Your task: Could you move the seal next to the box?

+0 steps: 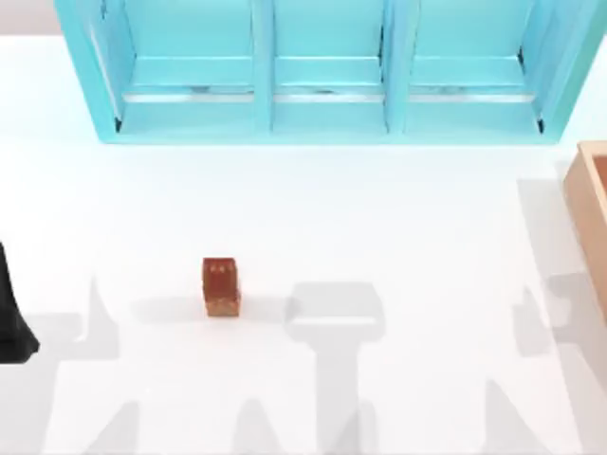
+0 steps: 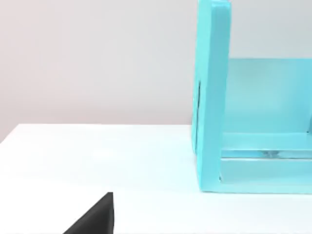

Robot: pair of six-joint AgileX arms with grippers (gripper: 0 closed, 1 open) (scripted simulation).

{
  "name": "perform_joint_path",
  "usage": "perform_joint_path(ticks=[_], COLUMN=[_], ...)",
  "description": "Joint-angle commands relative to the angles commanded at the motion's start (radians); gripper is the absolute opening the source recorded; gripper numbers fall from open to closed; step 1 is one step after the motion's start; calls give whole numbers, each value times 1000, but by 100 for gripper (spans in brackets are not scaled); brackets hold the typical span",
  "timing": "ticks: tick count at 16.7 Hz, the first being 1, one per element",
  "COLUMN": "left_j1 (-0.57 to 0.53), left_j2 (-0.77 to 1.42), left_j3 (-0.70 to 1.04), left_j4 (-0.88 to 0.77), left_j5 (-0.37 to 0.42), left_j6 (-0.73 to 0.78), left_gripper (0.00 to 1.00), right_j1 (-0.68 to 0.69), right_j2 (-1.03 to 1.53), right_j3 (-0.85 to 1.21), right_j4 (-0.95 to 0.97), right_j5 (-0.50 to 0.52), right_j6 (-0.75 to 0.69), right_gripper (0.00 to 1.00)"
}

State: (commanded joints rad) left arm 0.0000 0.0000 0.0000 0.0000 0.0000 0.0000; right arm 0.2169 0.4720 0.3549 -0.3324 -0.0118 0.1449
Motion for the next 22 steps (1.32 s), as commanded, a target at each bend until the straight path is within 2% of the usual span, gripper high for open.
perform_joint_path(ticks=[6, 14, 22], left_j1=[0, 0, 0], left_j2=[0, 0, 0], left_j3=[0, 0, 0], left_j4=[0, 0, 0], left_j5=[0, 0, 0], left_j6=[0, 0, 0], left_gripper=[100, 100, 100], right_j1=[219, 492, 685], right_j2=[585, 1419, 1995], right_j3=[478, 1317, 2117], right_j4=[-390, -897, -1178], right_j5=[17, 80, 156], right_j6=[186, 478, 740], right_gripper=[100, 100, 100])
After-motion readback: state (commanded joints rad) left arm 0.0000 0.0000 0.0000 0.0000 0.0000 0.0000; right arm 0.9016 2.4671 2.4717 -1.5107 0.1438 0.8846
